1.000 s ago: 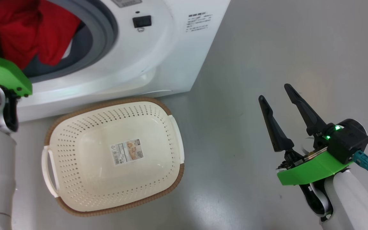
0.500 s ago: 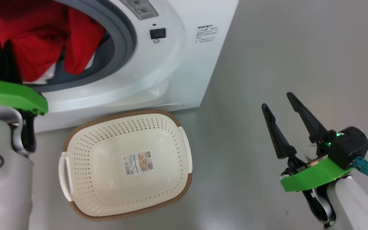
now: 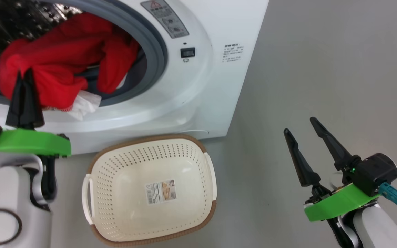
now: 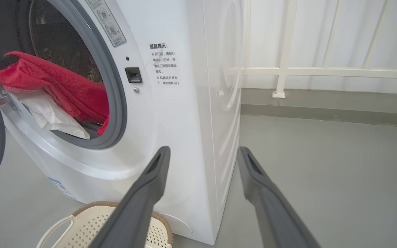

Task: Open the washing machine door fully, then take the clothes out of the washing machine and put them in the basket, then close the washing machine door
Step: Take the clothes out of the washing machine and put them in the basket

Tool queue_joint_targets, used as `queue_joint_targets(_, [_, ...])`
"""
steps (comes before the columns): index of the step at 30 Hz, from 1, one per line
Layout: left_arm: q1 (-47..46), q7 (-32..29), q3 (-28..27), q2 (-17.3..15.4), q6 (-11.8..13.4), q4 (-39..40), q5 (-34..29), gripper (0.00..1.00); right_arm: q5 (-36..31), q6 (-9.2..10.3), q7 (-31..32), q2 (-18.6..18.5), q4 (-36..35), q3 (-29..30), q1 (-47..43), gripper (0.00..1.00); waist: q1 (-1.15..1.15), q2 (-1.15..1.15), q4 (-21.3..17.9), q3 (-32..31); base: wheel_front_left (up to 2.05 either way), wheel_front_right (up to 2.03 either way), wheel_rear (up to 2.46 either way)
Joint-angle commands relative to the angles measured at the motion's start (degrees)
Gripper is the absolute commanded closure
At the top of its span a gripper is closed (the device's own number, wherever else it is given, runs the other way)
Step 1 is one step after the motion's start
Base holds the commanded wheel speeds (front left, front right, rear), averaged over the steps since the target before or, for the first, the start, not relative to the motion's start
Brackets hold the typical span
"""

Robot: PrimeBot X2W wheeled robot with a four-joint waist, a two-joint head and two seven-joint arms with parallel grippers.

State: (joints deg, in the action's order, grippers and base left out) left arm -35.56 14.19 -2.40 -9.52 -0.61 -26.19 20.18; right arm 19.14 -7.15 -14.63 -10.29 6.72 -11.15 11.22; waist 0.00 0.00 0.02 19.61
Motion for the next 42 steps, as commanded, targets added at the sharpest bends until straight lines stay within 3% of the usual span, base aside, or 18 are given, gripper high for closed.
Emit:
queue_joint_targets(1, [1.69, -0.08, -1.71, -2.08, 0.74, 3.93, 0.08, 1.0, -0.48, -0.34, -0.37, -0.38, -1.11, -0.89, -0.81, 0.0, 0.0, 0.0, 0.82, -1.97, 0.0, 0.0, 0.0])
queue_joint_targets(13, [12.58, -7.11, -0.44, -2.38, 4.75, 26.49, -1.88, 1.0, -0.11, -0.34, -0.37, -0.28, -0.63, -1.44, -3.35, 0.0, 0.0, 0.0, 1.18, -6.83, 0.0, 0.0, 0.0])
queue_joint_targets(18, [16.42, -11.95, 0.89, -3.07, 7.22, 39.13, -4.6, 1.0, 0.39, -0.34, -0.37, -0.05, -0.96, -1.4, -3.96, 0.0, 0.0, 0.0, 1.15, -7.43, 0.0, 0.0, 0.0])
queue_joint_targets(24, [19.04, -16.16, 2.46, -2.55, 8.69, 47.23, -5.42, 1.0, 0.18, -0.34, -0.37, 0.34, -1.42, -1.4, -3.43, 0.0, 0.0, 0.0, 1.15, -5.88, 0.0, 0.0, 0.0])
queue_joint_targets(31, [21.46, -16.24, 3.93, -0.41, 8.48, 43.13, -2.98, 1.0, 0.22, -0.34, -0.37, 0.68, -1.52, -1.97, -1.67, 0.0, 0.0, 0.0, 0.25, -2.32, 0.0, 0.0, 0.0])
queue_joint_targets(42, [21.41, -13.79, 7.15, 2.21, 7.41, 28.32, -1.81, 1.0, 0.21, -0.34, -0.37, 0.2, -2.24, -1.21, 0.04, 0.0, 0.0, 0.0, -1.22, 2.82, 0.0, 0.0, 0.0])
